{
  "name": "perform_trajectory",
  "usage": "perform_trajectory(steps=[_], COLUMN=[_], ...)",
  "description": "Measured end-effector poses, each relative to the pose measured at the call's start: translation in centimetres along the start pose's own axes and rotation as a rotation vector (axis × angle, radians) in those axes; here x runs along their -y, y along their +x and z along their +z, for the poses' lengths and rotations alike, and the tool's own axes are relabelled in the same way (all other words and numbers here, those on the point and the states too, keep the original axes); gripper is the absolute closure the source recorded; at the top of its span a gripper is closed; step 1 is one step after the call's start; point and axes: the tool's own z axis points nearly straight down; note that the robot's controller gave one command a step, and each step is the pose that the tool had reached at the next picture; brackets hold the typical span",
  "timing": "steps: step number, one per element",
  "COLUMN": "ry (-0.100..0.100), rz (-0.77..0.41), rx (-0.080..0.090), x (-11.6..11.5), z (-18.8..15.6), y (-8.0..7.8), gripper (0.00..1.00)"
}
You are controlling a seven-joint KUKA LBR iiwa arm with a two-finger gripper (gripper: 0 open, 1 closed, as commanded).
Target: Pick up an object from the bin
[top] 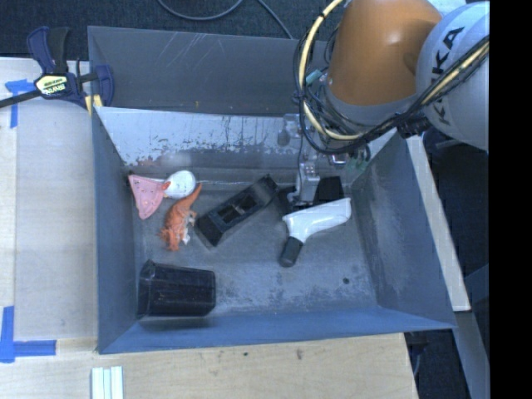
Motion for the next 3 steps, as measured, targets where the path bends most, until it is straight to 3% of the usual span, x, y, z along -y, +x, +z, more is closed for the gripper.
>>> perform_trajectory(steps=[1,2,3], ry=[0.0,0.0,0.0], rz=[-0.09,-0.392,-0.456], rx=[0.002,-0.001,0.003], x=[-1.6,-4.9,-4.4], z=[3.8,6.8,8.9], y=[-0.4,-0.9,-1.3], gripper=[0.0,0.0,0.0])
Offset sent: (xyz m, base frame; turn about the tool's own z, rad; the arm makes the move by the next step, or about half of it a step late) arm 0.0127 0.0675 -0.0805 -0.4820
